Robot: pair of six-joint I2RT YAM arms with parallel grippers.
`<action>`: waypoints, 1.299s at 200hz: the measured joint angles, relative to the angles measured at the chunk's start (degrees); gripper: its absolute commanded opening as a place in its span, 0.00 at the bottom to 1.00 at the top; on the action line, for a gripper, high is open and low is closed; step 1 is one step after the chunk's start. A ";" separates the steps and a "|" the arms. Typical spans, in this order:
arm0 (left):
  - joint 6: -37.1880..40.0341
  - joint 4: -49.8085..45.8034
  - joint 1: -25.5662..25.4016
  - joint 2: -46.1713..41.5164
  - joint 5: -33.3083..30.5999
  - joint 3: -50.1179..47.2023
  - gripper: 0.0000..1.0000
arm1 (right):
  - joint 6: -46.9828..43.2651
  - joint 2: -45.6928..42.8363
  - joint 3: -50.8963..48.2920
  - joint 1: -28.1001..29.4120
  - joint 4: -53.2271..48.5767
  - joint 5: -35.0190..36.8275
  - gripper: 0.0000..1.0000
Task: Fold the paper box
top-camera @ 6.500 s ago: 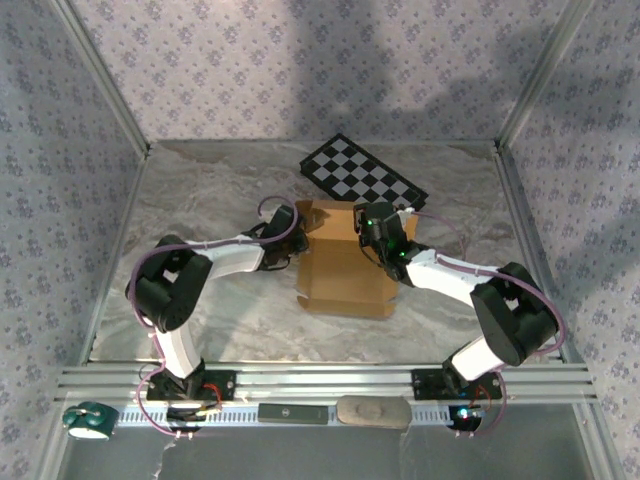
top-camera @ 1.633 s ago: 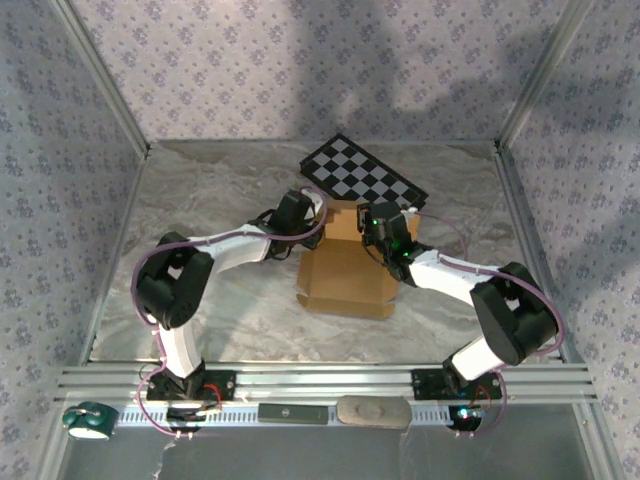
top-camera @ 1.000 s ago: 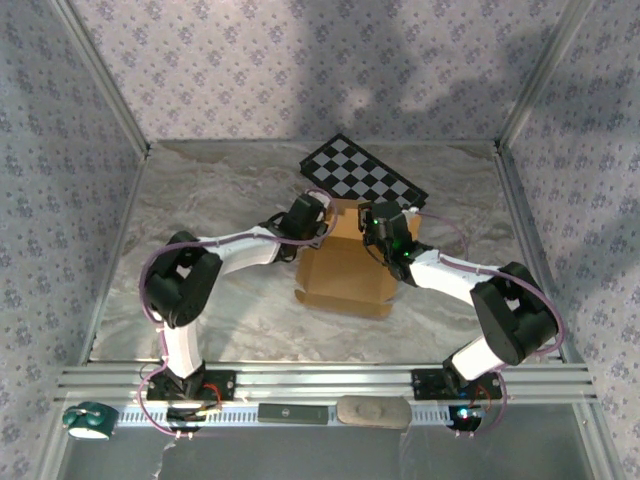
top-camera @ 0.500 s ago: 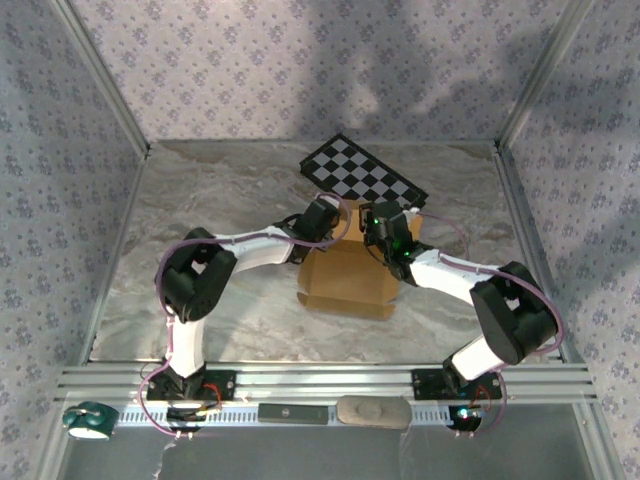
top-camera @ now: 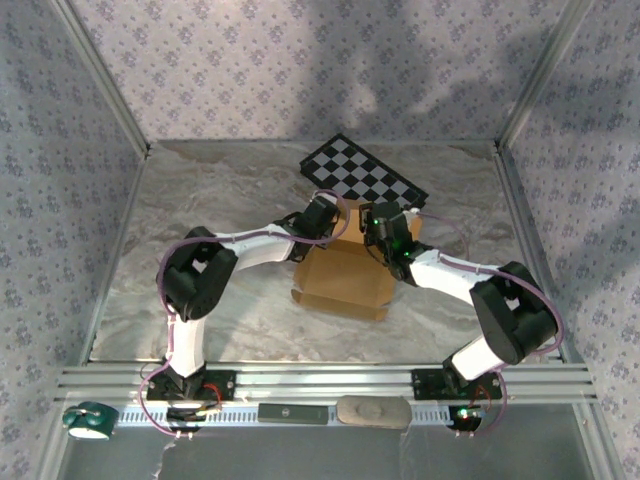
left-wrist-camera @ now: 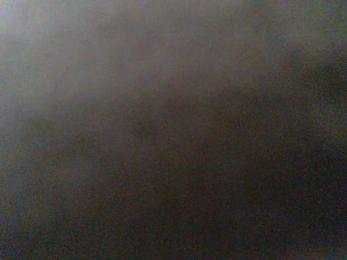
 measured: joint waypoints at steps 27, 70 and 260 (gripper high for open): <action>-0.31 -0.28 -0.04 0.00 0.04 0.07 0.31 | 0.00 0.00 0.00 0.13 0.02 0.04 0.00; -0.13 -0.70 -0.02 -0.02 1.36 0.17 0.32 | 0.00 0.00 0.00 0.15 0.07 0.04 0.00; -1.90 4.55 1.95 -9.07 5.73 -12.22 0.39 | -1.95 -0.02 -2.38 4.22 4.48 1.60 0.00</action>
